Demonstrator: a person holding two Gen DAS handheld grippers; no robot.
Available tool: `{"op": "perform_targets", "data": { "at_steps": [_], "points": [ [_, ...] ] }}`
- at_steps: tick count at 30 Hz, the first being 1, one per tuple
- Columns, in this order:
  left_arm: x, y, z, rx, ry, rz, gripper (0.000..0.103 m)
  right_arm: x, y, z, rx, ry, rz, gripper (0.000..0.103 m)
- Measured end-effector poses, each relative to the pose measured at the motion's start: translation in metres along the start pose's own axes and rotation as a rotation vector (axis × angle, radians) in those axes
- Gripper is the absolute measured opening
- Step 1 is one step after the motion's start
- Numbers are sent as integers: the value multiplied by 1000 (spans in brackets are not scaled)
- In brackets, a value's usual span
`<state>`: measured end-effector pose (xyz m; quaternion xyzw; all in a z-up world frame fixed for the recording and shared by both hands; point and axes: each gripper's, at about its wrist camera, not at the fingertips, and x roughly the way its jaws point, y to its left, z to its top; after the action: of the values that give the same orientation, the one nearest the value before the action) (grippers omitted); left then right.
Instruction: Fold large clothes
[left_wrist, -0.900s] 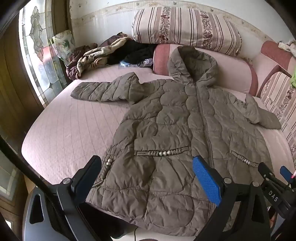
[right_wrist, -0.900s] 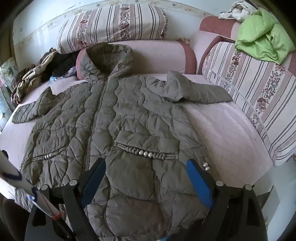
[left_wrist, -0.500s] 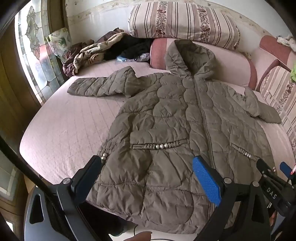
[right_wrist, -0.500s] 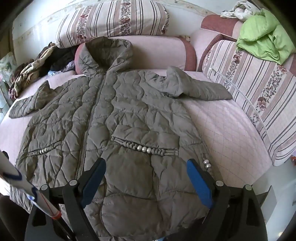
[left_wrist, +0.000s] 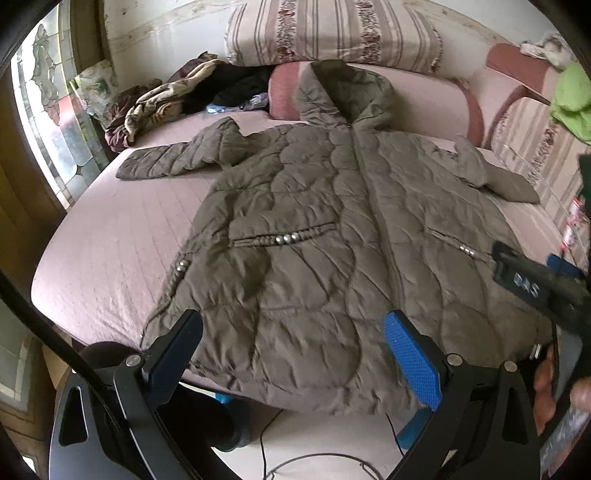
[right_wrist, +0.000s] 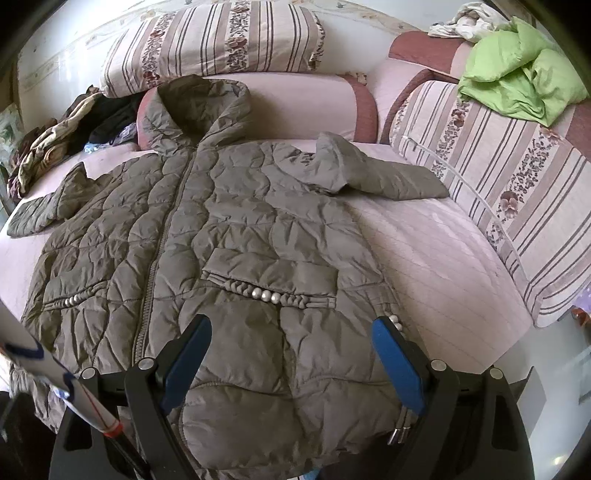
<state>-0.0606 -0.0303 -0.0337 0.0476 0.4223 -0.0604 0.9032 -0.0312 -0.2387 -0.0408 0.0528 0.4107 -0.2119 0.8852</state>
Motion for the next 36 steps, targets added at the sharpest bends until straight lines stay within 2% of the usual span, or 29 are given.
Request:
{"op": "perform_targets", "data": {
  "at_steps": [5,11,17,24,36],
  "points": [
    [-12,0,-4,-4,-41,-11,99,0,-6,0,16,0,-12,91],
    [-7,1,-7,-19,7,-94,99,0,-10,0,24,2,-21,92],
    [-9,-4,-9,-3,10,-126,99,1,-10,0,26,3,-23,92],
    [-11,5,-3,-28,-17,-100,99,-2,-5,-2,11,2,-22,92],
    [-1,58,22,-91,-49,83,99,-6,16,-5,-38,0,8,92]
  ]
}}
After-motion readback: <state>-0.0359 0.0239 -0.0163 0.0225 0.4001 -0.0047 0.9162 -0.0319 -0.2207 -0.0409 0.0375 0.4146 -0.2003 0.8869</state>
